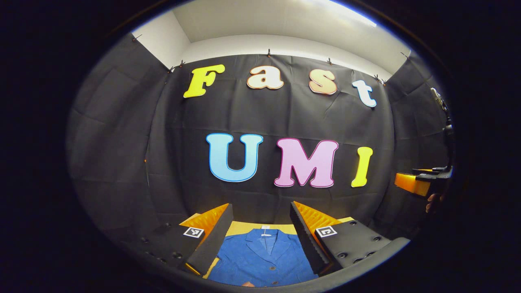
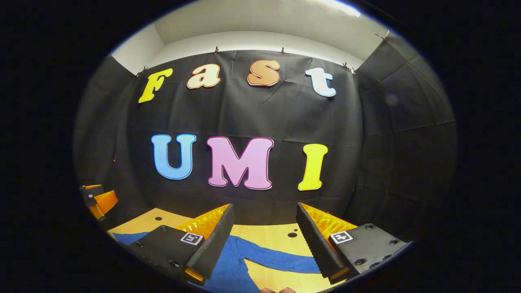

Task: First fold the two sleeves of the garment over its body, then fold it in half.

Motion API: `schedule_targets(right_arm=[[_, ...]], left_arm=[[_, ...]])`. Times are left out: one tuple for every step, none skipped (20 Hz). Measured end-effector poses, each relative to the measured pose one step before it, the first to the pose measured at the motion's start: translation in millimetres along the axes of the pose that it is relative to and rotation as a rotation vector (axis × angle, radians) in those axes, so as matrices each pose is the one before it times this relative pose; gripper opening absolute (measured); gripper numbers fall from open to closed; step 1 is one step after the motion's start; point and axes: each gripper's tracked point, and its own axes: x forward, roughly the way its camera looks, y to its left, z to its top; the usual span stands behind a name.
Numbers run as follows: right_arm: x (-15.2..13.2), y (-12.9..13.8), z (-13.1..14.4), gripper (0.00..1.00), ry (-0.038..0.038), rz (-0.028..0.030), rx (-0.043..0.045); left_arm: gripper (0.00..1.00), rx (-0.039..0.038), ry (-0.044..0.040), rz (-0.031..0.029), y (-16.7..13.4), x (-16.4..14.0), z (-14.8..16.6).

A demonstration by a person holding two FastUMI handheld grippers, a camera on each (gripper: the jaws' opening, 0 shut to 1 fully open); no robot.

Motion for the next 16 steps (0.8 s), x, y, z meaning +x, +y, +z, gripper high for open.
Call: schedule_targets(right_arm=[[-1.78,-1.05,-0.23,0.87,-0.00028,-0.00103,-0.00219],[-2.09,-0.52,-1.12,0.87,0.00384,-0.00073,-0.00053],[-1.03,-1.87,-1.88,0.87,0.00678,-0.00174,0.00305],[-0.92,-1.33,-1.62,0.87,0.00730,0.00099,0.00798],[-1.34,-1.95,-2.63,0.87,0.00827,0.00310,0.01159],[0.11,-3.00,-0.47,0.97,0.00317,-0.00165,0.00783],[-0.20,-5.65,-0.20,0.98,-0.00070,-0.00858,0.00059],[0.65,-7.53,-1.51,0.87,-0.00006,-0.00867,-0.00141],[0.93,-5.03,-0.52,0.87,-0.00030,-0.00061,0.00325],[-0.26,-4.97,-1.65,0.87,0.00128,-0.00067,0.00761],[1.01,-5.53,-0.75,0.97,-0.00164,0.00245,0.00934],[2.03,-6.38,-3.67,0.97,0.00120,-0.00144,0.00416],[3.27,-8.08,-3.77,0.87,0.00178,-0.00249,-0.00413],[4.11,-8.59,-6.74,0.87,0.01264,-0.00451,-0.00727],[3.65,-8.99,-7.01,0.87,0.00913,-0.00191,-0.00730],[3.62,-7.72,-4.02,0.97,0.00522,-0.00162,-0.00561]], left_arm=[[0.80,0.00175,0.00062,-0.00202,-0.38,0.57,0.20],[0.82,0.00227,0.00088,-0.00198,-0.29,-0.56,-0.86],[0.82,0.00084,0.00065,-0.00240,-0.59,-0.65,-0.82],[0.80,0.00004,-0.00189,-0.00554,-1.36,0.52,0.76],[0.82,-0.00050,-0.00388,-0.00533,-1.26,-1.23,0.30],[0.82,0.00056,-0.00246,-0.00487,-1.15,0.61,0.59],[0.80,-0.00041,-0.00100,-0.00533,-1.62,-1.31,-0.91],[0.82,-0.00066,0.00001,-0.00816,-2.30,1.72,0.00],[0.82,-0.00063,0.00123,-0.00696,-1.98,0.13,-0.95],[0.82,0.00035,0.00039,-0.00549,-1.39,1.71,0.27],[0.82,0.00073,-0.00243,-0.00591,-2.18,-0.63,-0.61],[0.83,0.00232,-0.00197,-0.00519,-1.61,2.23,1.02],[0.83,0.00366,0.00193,-0.00452,-1.36,-0.85,-1.45],[0.80,0.00428,0.00219,-0.00393,-1.30,0.71,-0.68],[0.82,0.00349,0.00200,-0.00249,-0.80,-0.82,-1.36],[0.82,0.00295,0.00193,0.00013,-0.76,0.85,-0.30]])
